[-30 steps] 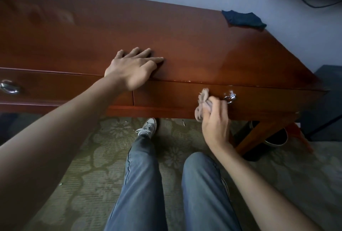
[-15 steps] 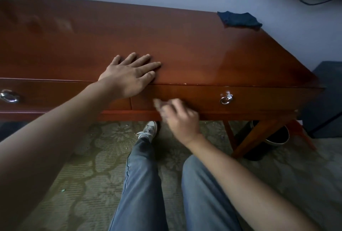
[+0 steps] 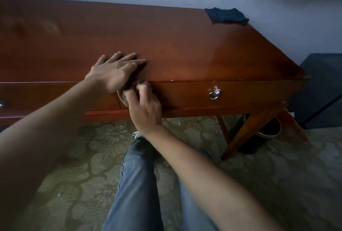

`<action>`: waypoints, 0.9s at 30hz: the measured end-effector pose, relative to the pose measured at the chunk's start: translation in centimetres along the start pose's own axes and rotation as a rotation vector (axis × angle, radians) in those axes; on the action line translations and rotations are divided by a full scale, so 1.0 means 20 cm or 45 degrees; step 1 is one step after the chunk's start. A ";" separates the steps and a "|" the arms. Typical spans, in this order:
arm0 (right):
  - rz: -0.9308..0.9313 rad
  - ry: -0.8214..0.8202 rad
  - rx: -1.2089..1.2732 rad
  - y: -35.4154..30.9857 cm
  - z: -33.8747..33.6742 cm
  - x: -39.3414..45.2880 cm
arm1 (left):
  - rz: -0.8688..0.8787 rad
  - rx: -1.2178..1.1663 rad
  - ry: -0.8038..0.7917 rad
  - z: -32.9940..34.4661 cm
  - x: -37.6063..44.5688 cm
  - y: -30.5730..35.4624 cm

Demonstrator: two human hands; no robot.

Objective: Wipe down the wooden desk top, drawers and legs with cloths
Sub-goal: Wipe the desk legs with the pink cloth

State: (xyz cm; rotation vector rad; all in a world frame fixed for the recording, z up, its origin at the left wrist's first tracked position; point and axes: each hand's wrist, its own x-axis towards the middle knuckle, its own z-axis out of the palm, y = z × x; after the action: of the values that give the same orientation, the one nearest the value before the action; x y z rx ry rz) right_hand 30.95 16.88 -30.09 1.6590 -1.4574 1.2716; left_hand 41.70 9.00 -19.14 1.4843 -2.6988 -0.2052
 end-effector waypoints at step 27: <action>1.053 0.128 -0.111 1.18 -0.74 -0.02 | 0.152 0.232 0.244 0.17 0.08 0.53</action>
State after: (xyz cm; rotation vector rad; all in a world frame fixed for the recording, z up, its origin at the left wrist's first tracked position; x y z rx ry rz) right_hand 4.25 24.75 -28.53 0.9114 -2.1970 1.6304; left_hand 31.55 13.69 -21.08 1.3008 -2.6970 0.1841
